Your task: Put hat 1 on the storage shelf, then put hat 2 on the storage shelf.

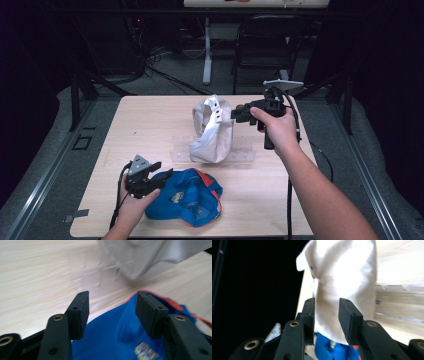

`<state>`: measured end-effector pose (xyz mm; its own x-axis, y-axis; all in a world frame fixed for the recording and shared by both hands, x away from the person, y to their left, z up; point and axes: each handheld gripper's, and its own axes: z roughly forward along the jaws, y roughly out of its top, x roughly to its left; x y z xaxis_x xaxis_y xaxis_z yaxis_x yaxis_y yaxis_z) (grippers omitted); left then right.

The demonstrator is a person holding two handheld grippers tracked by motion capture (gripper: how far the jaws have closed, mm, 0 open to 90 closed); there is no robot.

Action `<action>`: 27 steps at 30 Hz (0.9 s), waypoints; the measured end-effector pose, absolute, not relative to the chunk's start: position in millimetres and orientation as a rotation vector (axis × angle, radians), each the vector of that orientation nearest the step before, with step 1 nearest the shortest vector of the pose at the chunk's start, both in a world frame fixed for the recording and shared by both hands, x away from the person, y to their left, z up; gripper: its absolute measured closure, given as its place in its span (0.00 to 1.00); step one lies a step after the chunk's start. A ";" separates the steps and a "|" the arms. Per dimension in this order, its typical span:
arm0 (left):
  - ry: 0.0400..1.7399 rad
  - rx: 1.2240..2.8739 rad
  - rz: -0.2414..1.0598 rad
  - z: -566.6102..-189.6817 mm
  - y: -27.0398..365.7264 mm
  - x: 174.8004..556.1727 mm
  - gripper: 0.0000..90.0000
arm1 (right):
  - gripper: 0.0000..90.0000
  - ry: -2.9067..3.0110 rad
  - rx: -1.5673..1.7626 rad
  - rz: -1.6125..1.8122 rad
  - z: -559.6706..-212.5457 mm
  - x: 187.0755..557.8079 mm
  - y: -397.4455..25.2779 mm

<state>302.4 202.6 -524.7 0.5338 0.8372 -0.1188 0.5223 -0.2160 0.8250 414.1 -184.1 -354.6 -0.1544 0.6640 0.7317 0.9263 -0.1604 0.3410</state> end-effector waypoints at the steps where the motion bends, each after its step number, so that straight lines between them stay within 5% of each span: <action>1: 1.124 1.885 0.454 -524.8 207.4 301.0 0.50 | 0.75 -1.821 -1.813 -1.215 -354.8 410.4 -185.8; 27: 1.216 1.861 0.483 -542.3 251.2 293.1 0.54 | 0.70 -2.058 -1.796 -1.261 -429.0 335.6 -203.9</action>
